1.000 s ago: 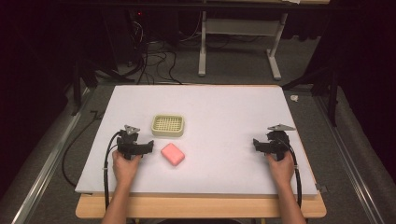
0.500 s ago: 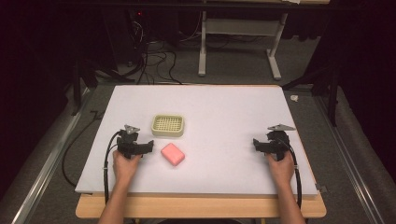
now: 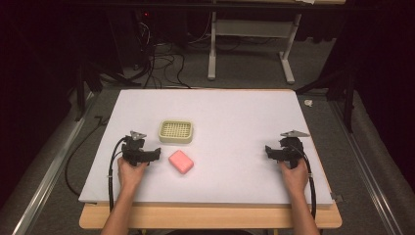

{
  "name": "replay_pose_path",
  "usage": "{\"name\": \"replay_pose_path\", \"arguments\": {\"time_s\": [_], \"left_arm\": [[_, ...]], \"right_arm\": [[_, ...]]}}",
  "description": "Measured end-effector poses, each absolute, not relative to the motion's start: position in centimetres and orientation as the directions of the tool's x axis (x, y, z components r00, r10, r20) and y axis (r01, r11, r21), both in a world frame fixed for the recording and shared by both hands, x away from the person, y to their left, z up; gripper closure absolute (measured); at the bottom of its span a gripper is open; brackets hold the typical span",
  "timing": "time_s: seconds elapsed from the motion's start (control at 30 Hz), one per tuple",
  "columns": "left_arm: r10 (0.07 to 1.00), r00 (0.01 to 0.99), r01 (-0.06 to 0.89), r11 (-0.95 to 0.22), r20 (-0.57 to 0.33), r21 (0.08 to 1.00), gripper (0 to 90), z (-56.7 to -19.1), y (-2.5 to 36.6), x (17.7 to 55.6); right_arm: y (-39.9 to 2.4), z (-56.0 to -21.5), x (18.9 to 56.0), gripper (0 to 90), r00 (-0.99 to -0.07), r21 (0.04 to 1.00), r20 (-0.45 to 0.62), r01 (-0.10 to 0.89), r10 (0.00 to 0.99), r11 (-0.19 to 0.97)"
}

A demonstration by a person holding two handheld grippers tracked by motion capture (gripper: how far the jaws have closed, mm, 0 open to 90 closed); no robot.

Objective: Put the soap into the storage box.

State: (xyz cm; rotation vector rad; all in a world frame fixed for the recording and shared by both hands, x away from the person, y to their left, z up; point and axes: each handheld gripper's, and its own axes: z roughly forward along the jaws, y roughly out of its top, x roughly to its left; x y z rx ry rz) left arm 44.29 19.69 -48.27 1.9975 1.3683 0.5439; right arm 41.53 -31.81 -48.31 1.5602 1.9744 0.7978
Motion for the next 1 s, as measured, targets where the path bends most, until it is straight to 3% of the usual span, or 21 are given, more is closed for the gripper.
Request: {"name": "replay_pose_path", "arguments": {"time_s": [1.0], "left_arm": [[0.809, 0.579, 0.582, -0.326, -0.098, 0.745, 5.9, -45.0, 15.3, 40.5]], "right_arm": [[-31.8, -48.3, 41.5, 16.2, -0.220, 0.708, -0.024, 0.685, 0.975, 0.172]]}}
